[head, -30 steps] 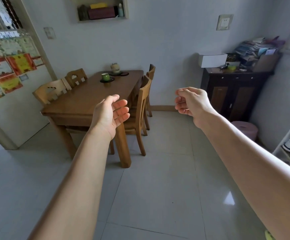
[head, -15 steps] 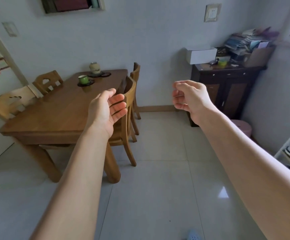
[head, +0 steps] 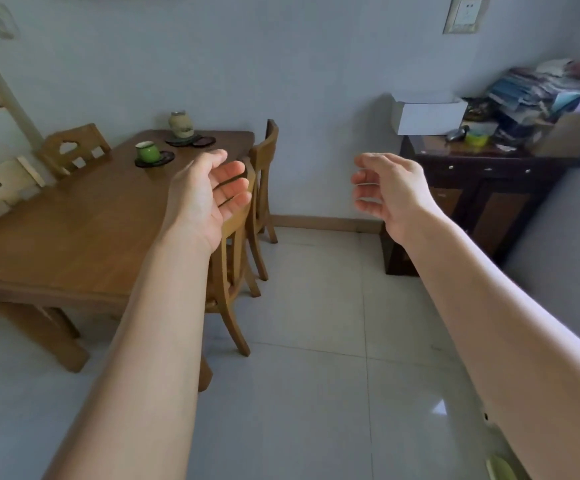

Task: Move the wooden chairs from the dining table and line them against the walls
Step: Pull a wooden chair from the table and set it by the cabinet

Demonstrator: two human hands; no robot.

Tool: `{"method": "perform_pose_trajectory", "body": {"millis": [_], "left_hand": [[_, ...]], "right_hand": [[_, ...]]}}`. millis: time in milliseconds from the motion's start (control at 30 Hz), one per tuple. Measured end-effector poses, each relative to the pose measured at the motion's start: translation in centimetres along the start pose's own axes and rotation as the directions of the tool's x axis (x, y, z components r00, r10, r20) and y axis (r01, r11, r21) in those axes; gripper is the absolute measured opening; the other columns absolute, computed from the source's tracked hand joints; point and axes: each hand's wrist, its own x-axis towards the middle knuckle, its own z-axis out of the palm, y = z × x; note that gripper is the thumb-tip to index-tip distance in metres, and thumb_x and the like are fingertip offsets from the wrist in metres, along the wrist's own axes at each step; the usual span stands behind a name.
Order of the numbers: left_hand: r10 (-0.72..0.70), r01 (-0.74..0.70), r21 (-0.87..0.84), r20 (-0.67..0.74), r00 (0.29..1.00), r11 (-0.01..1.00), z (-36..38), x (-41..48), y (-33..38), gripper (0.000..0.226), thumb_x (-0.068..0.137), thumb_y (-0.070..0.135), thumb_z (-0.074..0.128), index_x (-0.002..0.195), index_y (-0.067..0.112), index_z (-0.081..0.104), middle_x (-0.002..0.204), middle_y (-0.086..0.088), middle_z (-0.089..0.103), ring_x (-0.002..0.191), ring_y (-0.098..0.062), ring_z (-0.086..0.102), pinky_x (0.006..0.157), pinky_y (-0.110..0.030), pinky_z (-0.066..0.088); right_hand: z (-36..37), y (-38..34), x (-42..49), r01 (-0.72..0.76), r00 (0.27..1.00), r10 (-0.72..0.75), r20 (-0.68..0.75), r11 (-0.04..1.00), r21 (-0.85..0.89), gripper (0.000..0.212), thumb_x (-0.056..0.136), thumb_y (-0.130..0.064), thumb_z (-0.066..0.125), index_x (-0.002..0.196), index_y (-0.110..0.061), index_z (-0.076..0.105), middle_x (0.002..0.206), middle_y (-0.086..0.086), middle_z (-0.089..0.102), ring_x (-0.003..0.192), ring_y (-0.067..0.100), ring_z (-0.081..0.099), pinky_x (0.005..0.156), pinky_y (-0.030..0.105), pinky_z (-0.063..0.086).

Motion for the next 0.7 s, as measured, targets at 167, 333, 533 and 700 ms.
{"method": "perform_pose_trajectory", "body": {"millis": [167, 333, 533, 700], "left_hand": [[-0.005, 0.007, 0.026, -0.058, 0.998, 1.0, 2.1, 5.4, -1.9, 0.021, 0.091, 0.027, 0.059, 0.108, 0.018, 0.068, 0.08, 0.002, 0.077, 0.068, -0.013, 0.073, 0.062, -0.03, 0.06], [-0.016, 0.02, 0.05, -0.081, 0.997, 0.999, 3.5, 11.7, -3.8, 0.022, 0.091, 0.027, 0.059, 0.11, 0.017, 0.067, 0.079, 0.003, 0.077, 0.067, -0.012, 0.073, 0.063, -0.03, 0.06], [-0.021, 0.024, 0.042, -0.063, 0.998, 0.999, 5.2, 22.1, -5.3, 0.021, 0.092, 0.027, 0.059, 0.109, 0.018, 0.066, 0.078, 0.002, 0.077, 0.067, -0.012, 0.073, 0.064, -0.03, 0.06], [-0.064, 0.067, 0.042, -0.068, 0.996, 0.997, 6.5, 31.7, -5.6, 0.021, 0.093, 0.025, 0.058, 0.111, 0.016, 0.065, 0.074, 0.002, 0.076, 0.063, -0.012, 0.071, 0.068, -0.033, 0.061]], "right_hand": [[0.1, 0.7, 6.9, -0.015, 0.999, 0.015, 0.043, 1.0, 0.0, 0.011, 0.091, -0.016, 0.056, 0.089, -0.013, 0.067, 0.068, 0.003, 0.061, 0.051, 0.016, 0.056, 0.049, 0.023, 0.049], [1.3, 2.0, 13.6, -0.022, 0.997, 0.023, 0.077, 1.0, -0.012, 0.013, 0.092, -0.015, 0.056, 0.091, -0.011, 0.067, 0.069, 0.005, 0.061, 0.051, 0.016, 0.056, 0.049, 0.024, 0.049], [5.0, 3.6, 24.6, -0.02, 0.993, 0.021, 0.119, 1.0, -0.011, 0.013, 0.092, -0.015, 0.056, 0.092, -0.009, 0.068, 0.07, 0.005, 0.061, 0.051, 0.017, 0.057, 0.048, 0.024, 0.05], [9.3, 4.3, 33.9, -0.061, 0.989, 0.065, 0.131, 0.998, -0.034, 0.012, 0.092, -0.015, 0.057, 0.093, -0.009, 0.068, 0.07, 0.005, 0.062, 0.051, 0.017, 0.057, 0.048, 0.024, 0.05]]}}
